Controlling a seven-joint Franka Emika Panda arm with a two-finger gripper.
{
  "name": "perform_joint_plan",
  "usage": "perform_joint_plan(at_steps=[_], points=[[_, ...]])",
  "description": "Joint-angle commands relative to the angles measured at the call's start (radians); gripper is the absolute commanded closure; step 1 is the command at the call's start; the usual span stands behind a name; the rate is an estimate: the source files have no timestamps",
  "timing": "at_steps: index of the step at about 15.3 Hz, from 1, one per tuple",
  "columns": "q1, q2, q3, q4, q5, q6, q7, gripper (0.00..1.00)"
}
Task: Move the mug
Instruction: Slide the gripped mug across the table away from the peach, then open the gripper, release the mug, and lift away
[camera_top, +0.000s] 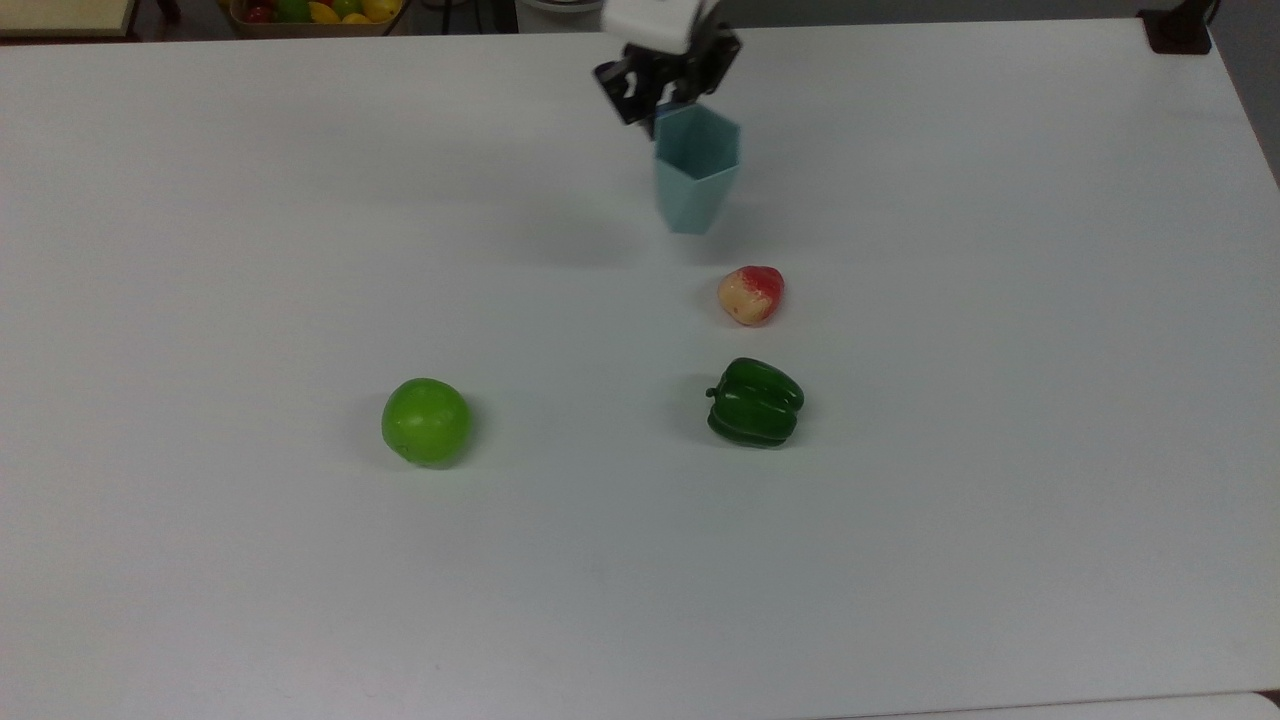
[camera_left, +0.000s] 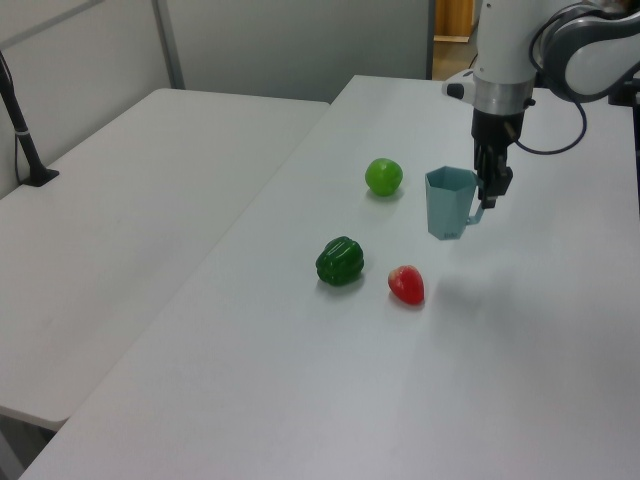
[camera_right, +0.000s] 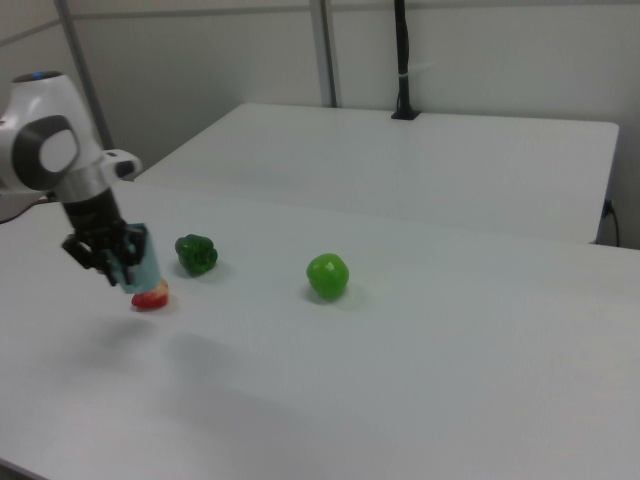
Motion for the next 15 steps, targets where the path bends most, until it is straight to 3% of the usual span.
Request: perform_joint_plan(at_steps=[1,4,10,13,15], points=[[0.033,0.051,0.094,0.005,0.004,-0.016,0.117,1.0],[0.034,0.112,0.159,0.002,-0.003,0.042,0.201,1.0],[0.07,0.177,0.165,0.004,-0.026,0.098,0.293,0.96],[0.068,0.195,0.173,0.005,-0.028,0.099,0.301,0.82],[0.068,0.203,0.174,0.005,-0.042,0.098,0.33,0.67]])
